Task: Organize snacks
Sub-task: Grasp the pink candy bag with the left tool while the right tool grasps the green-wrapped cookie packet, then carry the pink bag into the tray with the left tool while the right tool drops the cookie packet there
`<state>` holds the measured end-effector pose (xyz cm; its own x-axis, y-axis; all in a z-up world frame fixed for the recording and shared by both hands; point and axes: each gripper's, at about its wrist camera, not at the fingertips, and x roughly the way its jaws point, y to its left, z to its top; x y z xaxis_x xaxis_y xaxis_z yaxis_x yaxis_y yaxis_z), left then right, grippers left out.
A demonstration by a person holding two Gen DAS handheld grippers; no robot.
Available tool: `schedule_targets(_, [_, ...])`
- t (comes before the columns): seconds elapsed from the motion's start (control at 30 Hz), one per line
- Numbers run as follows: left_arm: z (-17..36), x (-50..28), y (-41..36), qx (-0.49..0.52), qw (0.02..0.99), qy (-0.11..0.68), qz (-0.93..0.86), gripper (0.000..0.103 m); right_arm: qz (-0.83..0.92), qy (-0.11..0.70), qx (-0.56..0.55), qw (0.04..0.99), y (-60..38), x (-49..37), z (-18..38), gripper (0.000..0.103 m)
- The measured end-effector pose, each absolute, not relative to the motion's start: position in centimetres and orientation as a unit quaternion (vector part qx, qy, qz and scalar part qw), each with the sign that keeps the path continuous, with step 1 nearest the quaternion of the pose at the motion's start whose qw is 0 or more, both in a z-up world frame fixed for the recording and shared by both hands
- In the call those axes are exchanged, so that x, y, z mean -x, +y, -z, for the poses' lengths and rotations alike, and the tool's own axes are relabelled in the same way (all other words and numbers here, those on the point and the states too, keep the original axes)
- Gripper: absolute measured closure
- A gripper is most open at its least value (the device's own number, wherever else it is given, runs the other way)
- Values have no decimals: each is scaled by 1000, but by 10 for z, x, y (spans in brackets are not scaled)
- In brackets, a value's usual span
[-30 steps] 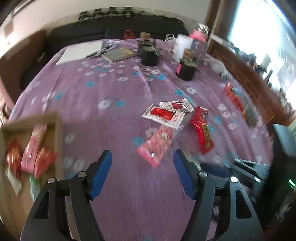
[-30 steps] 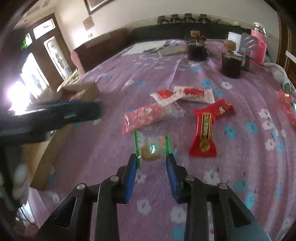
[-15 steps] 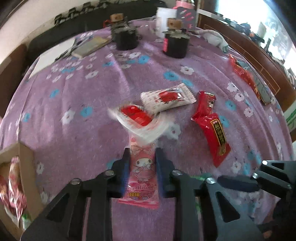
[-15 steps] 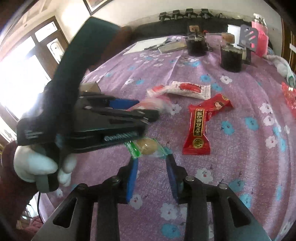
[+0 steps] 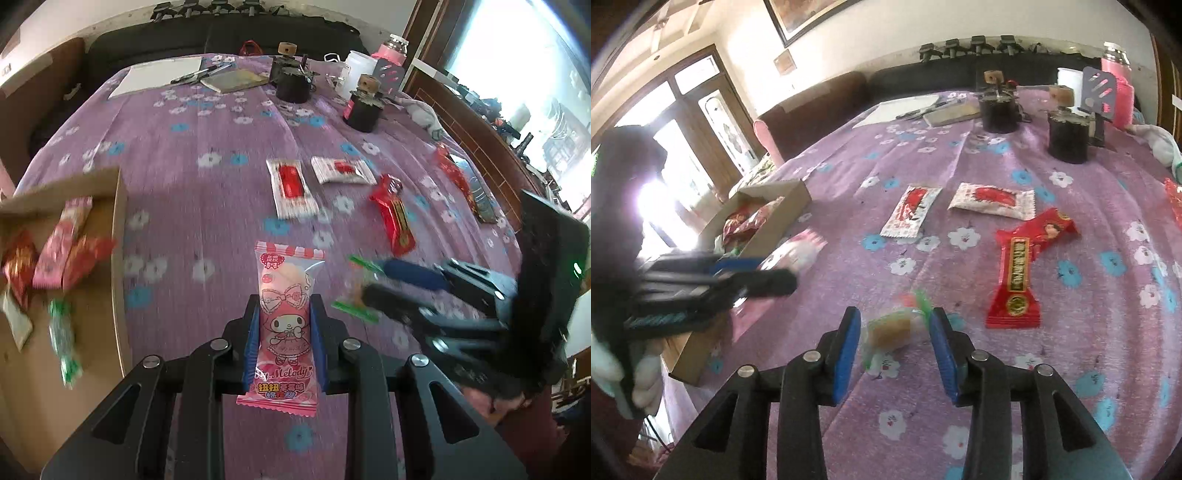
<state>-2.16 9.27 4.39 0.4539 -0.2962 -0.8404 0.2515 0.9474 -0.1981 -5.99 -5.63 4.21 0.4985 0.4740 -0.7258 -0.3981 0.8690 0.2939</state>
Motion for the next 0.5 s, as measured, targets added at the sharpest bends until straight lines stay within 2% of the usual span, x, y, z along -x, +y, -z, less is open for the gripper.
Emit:
schedule_targets(0.23, [-15,39,92,17,848,511,140,81,-232,431,-9,872,-44,64,-36,47])
schedule_targets(0.33, [-14,44,90,11,856,500,132,81,-232,434,-1,870,-40,64,-33,46])
schedule_targets(0.4, [-13,48,85,-2,859,495,130,76,-230,432,8,872,-37,66,-33,46])
schedule_targets(0.47, [-12,55,77,-22,864,486,132,63,-229,430,15,873,-35,68,-33,47])
schedule_targets(0.5, [-12,58,74,-30,866,482,130,61,-231,430,18,872,-33,68,-32,48])
